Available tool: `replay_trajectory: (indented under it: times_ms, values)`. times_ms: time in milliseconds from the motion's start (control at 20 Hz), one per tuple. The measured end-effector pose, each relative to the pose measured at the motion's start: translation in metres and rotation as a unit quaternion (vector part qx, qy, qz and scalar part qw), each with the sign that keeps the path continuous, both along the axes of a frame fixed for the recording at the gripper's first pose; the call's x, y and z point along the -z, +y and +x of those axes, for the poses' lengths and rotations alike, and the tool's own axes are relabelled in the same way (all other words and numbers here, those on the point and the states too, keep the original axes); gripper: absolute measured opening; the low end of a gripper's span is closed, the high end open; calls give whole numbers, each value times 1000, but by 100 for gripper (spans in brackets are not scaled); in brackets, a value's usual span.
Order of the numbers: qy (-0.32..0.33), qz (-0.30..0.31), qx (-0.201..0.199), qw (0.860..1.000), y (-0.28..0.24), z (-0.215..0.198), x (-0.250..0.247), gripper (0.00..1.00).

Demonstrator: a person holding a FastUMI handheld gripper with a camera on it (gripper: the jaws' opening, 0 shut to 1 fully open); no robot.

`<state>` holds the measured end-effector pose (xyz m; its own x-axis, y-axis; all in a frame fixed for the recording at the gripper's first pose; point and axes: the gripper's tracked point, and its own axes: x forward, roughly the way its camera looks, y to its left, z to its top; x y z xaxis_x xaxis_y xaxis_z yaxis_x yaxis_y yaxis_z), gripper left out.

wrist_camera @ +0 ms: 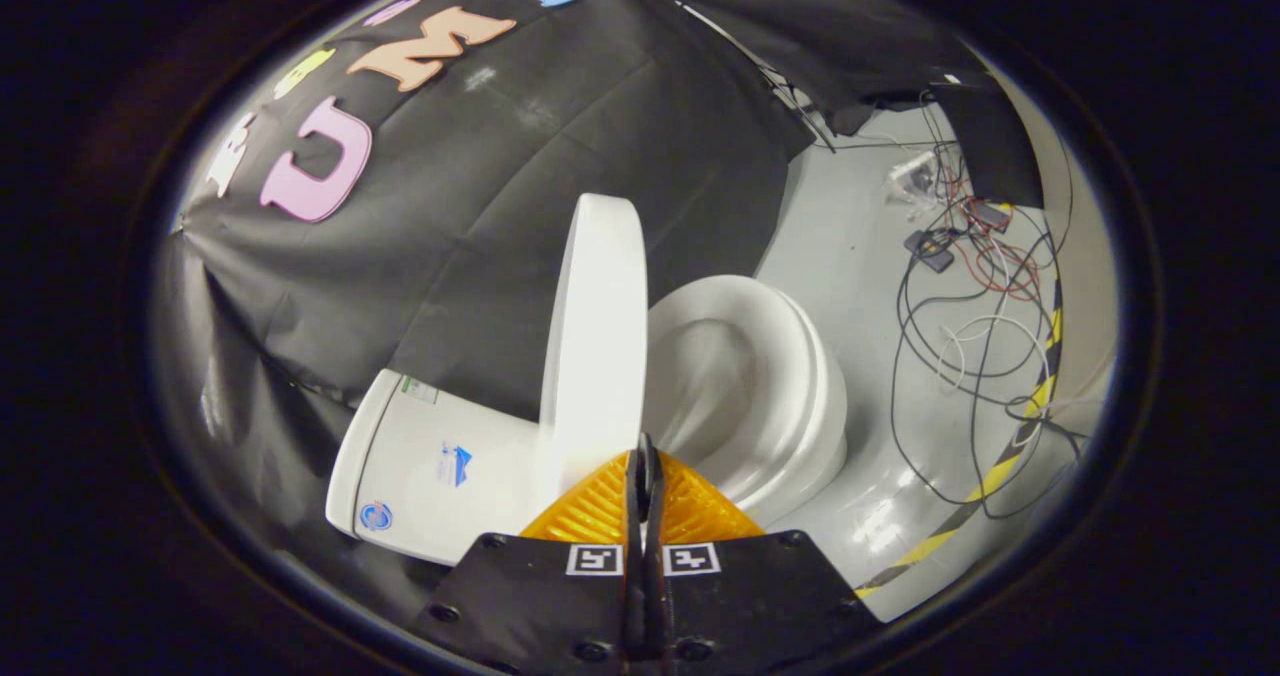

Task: Open the toilet lid.

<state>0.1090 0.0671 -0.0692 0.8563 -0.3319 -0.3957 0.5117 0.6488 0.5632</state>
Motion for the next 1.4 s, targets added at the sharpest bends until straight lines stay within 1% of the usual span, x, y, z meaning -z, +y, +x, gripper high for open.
replay_trajectory:
  times_ms: [300,700,950,1250,1400]
  values:
    - [5,-55,8,998,19,4,-26,1]
    - [13,-104,6,994,40,10,-47,0]
    - [27,-150,11,988,50,14,-60,1]
    - [47,-200,6,979,70,22,-78,0]
    - [58,-230,0,972,82,26,-87,1]
